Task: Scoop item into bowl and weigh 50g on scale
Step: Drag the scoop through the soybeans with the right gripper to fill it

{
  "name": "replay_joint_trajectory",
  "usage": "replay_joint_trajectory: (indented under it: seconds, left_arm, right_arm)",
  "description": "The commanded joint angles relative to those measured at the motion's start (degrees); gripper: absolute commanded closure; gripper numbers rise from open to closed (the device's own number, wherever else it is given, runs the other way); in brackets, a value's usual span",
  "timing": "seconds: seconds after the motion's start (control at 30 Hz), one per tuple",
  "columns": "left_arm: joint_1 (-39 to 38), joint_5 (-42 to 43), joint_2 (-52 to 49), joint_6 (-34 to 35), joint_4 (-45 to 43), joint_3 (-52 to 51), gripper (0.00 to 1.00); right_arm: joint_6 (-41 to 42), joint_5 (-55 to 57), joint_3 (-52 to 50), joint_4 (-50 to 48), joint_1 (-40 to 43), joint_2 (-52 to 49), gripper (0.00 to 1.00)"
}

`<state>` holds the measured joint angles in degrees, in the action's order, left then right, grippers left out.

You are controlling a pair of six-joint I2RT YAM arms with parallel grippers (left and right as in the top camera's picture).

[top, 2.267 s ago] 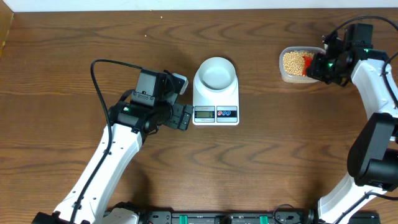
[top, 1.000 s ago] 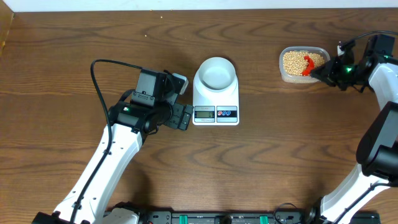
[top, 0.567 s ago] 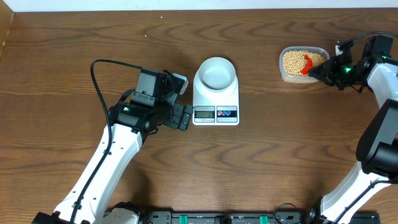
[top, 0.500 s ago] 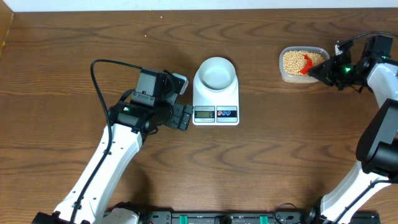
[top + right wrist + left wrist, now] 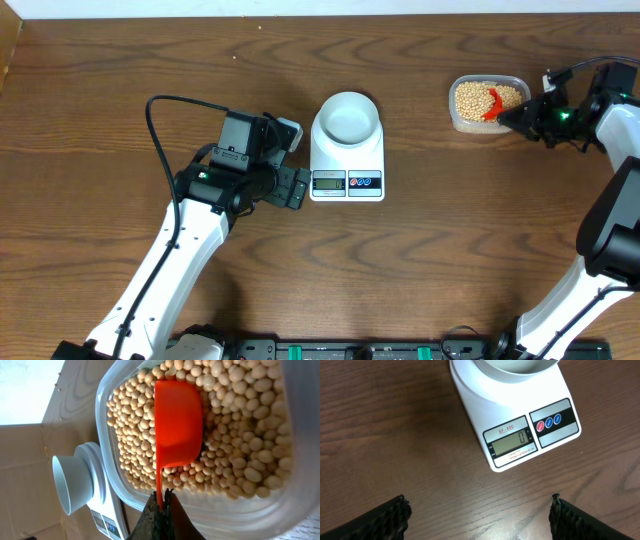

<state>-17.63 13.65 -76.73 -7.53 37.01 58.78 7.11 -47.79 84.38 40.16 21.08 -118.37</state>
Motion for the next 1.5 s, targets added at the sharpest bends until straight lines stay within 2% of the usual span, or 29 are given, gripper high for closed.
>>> replay_joint_trajectory:
  seconds: [0.0, 0.97, 1.47]
  left_arm:
    - [0.20, 0.48, -0.11, -0.17, -0.02, -0.24, 0.09]
    - [0.20, 0.48, -0.11, -0.17, -0.02, -0.24, 0.09]
    - [0.20, 0.48, -0.11, -0.17, -0.02, -0.24, 0.09]
  right_arm:
    - [-2.73, -2.03, -0.07, 1.29, 0.83, -0.79, 0.99]
    - [-2.45, 0.98, -0.07, -1.79, -0.39, -1.03, 0.99]
    - [-5.99, -12.33, -0.07, -0.83, 7.23, -1.03, 0.99]
